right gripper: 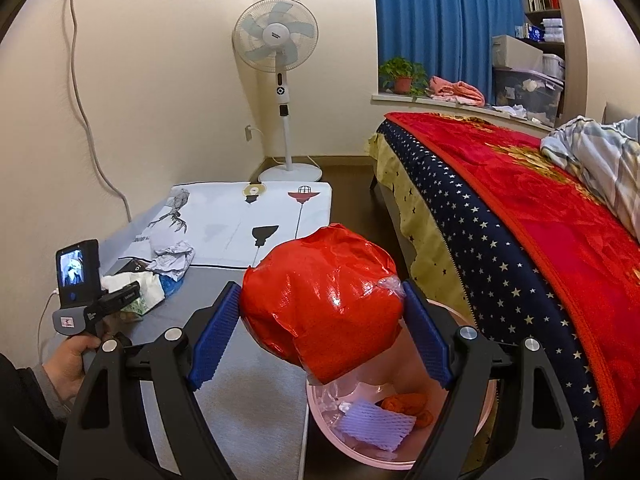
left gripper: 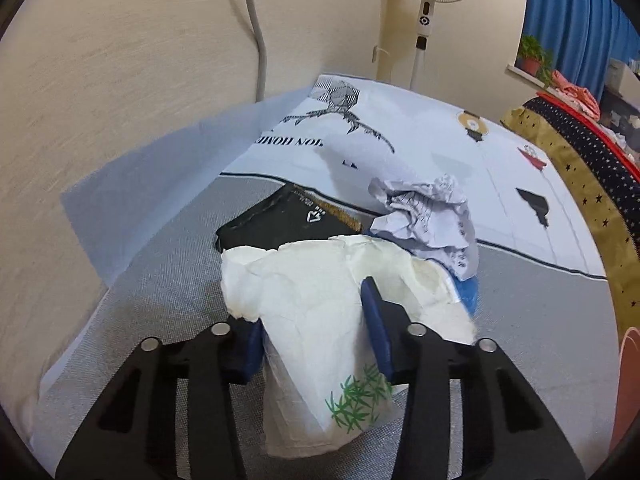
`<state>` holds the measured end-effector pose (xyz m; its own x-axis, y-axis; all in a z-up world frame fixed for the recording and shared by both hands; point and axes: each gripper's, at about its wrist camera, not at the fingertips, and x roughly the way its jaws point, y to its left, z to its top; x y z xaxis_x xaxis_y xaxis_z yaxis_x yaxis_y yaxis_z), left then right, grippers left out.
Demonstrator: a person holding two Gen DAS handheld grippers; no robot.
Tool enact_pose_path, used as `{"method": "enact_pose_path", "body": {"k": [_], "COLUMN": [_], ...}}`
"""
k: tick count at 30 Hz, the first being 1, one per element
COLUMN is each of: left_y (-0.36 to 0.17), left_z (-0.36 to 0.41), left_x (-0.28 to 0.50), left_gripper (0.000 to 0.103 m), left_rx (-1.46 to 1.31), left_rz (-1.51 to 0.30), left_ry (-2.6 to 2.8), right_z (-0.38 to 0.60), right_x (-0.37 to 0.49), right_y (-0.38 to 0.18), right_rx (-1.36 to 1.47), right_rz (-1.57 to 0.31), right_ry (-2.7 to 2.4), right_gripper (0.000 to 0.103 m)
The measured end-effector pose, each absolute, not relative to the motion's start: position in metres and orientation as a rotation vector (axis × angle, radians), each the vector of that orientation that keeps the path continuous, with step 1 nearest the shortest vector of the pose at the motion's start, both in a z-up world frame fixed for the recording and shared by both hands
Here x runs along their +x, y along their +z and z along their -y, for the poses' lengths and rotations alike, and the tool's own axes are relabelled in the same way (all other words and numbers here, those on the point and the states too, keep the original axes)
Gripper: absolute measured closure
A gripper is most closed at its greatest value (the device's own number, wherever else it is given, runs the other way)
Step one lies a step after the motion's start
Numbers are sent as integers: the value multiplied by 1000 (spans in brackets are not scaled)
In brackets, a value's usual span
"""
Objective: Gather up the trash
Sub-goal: 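Carry the red bag over the wastebasket while the left tool grasps the white paper bag, then carry the white paper bag to the wastebasket and open both tools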
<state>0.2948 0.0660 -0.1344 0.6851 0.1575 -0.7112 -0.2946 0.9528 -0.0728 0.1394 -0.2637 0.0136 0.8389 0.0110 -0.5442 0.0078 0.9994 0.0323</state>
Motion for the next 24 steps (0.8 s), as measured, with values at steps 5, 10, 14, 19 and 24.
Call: {"method": "enact_pose_path", "body": {"k": [5, 10, 14, 19, 24], "left_y": [-111, -71, -38, 4, 33], "left_z": [-69, -67, -65, -51, -35], "left_x": [285, 268, 250, 219, 199], "left_gripper": [69, 69, 69, 69, 69], "left_rx": [-237, -258, -248, -148, -112], "left_rz": [-734, -685, -644, -579, -541], "left_ry": [225, 161, 100, 15, -46], "right_z": [267, 266, 267, 273, 277], "right_x": [140, 136, 132, 124, 115], "right_y": [15, 21, 26, 34, 44], "right_rx": [46, 47, 55, 85, 103], "right_rz": [-569, -549, -536, -513, -483], "right_ry": [-1, 11, 18, 27, 38], "right_gripper": [24, 24, 24, 24, 24]}}
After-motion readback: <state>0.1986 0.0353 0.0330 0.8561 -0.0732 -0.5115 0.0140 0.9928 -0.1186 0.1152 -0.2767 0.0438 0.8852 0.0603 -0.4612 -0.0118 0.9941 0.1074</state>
